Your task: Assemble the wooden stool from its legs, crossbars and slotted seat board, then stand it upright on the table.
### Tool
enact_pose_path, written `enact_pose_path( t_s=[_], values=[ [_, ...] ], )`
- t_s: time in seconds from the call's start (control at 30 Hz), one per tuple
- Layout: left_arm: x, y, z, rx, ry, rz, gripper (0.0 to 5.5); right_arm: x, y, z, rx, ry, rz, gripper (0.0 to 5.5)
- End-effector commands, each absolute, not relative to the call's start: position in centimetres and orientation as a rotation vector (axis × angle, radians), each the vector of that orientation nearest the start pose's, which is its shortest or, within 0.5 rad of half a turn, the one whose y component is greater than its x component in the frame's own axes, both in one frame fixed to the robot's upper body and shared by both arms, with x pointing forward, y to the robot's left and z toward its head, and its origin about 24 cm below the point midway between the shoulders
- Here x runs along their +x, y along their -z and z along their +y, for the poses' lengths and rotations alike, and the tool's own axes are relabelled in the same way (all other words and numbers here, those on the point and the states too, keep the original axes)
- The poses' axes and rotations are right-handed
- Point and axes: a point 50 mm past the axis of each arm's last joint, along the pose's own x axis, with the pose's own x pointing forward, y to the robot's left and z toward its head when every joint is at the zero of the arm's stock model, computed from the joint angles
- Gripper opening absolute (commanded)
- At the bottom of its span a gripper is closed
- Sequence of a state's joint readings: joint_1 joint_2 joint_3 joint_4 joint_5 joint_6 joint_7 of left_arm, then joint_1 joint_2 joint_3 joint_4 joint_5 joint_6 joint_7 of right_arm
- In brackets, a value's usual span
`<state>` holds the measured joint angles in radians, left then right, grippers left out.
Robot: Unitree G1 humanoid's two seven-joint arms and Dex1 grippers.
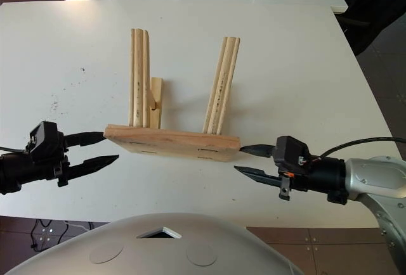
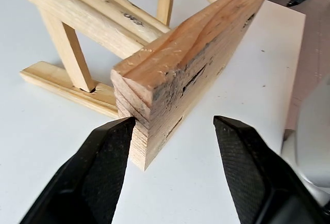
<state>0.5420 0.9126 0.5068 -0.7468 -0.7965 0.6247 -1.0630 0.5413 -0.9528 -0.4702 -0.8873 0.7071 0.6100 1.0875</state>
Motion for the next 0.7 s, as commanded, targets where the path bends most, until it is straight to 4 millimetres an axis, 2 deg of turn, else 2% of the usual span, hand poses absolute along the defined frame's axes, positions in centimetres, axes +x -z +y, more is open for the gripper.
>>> enact_pose_path(
  t_s=[0.03, 0.17, 0.3, 0.4, 0.5, 0.63, 0.7],
  values=[
    [12.8, -14.3, 23.0, 0.139, 1.231, 0.47, 2.83, 12.1, -15.5, -20.8, -0.28, -1.319, 0.471, 1.84],
    [12.8, -11.6, 24.8, 0.234, 1.19, 0.579, 2.83, 12.5, -14.3, -21.7, -0.251, -1.295, 0.5, 1.84],
    [13.0, -9.4, 25.3, 0.298, 1.176, 0.596, 2.83, 13.4, -12.7, -22.1, -0.272, -1.256, 0.49, 1.84],
    [13.6, -8.3, 25.5, 0.356, 1.156, 0.574, 2.83, 14.2, -11.2, -22.4, -0.35, -1.229, 0.48, 1.84],
    [14.0, -6.6, 25.6, 0.419, 1.15, 0.572, 2.8, 14.4, -9.5, -22.5, -0.394, -1.237, 0.49, 2.31],
    [14.5, -4.5, 25.0, 0.438, 1.15, 0.531, 3.38, 14.9, -7.4, -22.0, -0.436, -1.264, 0.489, 2.88],
    [15.0, -3.9, 24.5, 0.442, 1.154, 0.497, 3.48, 15.2, -6.9, -21.6, -0.43, -1.279, 0.471, 2.91]
  ],
)
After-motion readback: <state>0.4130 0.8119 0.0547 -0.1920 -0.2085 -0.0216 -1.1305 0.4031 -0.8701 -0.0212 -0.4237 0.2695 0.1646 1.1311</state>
